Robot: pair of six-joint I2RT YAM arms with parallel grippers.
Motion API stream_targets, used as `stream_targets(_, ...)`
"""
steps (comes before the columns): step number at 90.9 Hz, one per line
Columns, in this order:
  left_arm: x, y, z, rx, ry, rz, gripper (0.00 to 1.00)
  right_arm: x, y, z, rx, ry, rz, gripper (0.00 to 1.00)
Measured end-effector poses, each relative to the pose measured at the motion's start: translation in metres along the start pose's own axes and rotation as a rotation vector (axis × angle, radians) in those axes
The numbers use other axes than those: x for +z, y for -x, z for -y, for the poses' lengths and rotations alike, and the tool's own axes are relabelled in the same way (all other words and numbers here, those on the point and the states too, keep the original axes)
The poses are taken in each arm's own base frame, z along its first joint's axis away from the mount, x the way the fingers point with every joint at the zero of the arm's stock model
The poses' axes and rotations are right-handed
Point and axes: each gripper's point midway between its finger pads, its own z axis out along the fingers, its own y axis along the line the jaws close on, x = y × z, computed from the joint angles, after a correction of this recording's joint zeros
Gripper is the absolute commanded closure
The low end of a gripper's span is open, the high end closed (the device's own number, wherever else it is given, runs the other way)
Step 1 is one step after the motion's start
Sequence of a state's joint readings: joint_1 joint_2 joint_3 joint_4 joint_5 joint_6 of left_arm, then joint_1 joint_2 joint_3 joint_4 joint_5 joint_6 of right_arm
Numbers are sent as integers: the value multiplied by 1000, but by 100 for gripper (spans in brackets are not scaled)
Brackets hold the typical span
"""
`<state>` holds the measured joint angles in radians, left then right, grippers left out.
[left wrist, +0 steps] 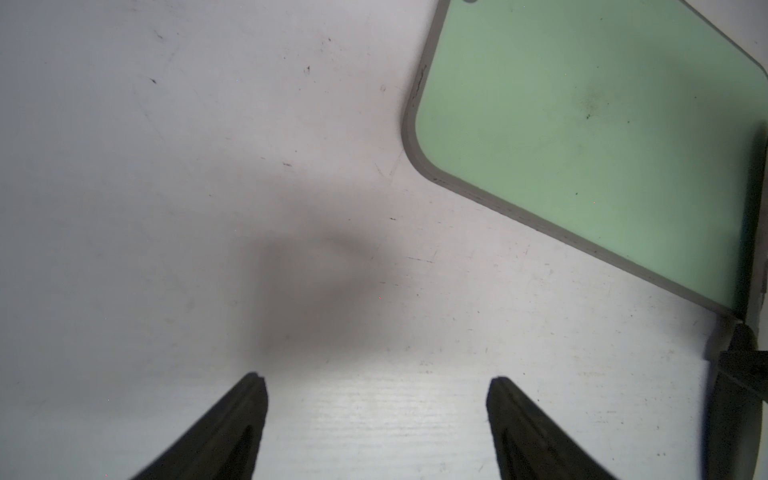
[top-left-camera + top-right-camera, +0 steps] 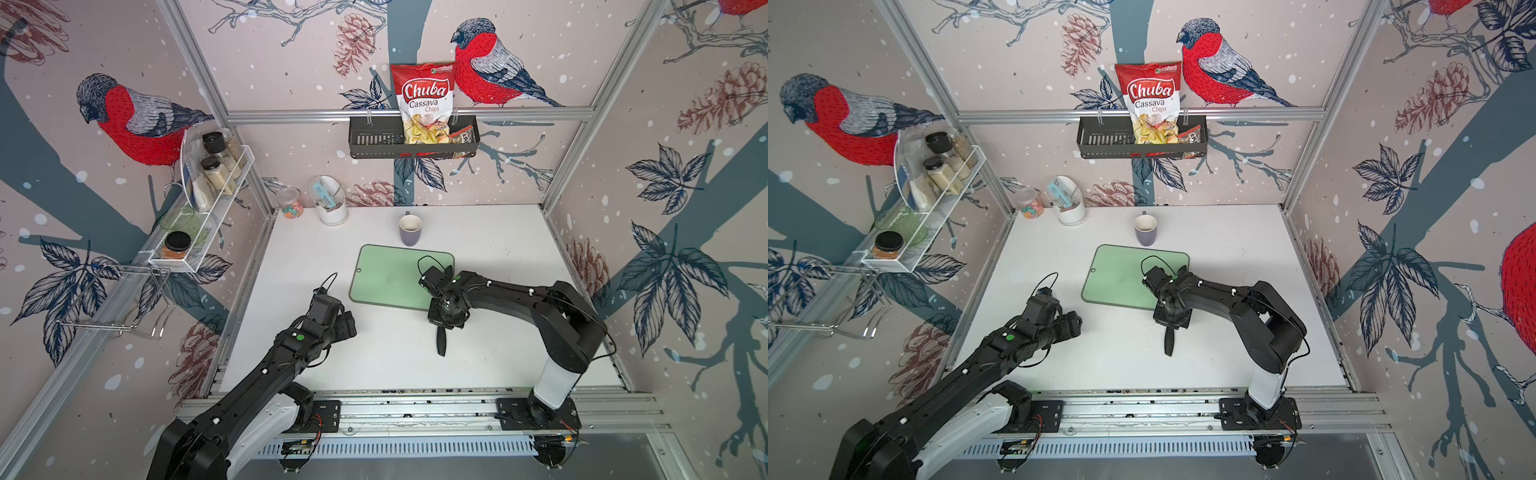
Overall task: Align the knife with the edge of the cutting board
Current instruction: Place the knife at the edge of the cutting board.
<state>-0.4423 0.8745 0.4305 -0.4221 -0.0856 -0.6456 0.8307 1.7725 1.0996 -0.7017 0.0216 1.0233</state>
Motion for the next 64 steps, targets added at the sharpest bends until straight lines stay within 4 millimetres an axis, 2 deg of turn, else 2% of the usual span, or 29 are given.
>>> stream_targets(13,0,0,0,0,0,0,15,1,0,2,3,-1,-1,67)
stream_targets(22,0,0,0,0,-1,0,15,3,0,4,5,-8,-4,57)
stream_targets(31,0,0,0,1,-1,1,15,4,-1,5,5,-9,-5,54)
stream_targets(58,0,0,1,1,-3,2,14,6,-1,4,6,-3,-6,52)
stream_targets(64,-1,0,1,1,-3,2,14,6,-1,3,6,-1,-8,48)
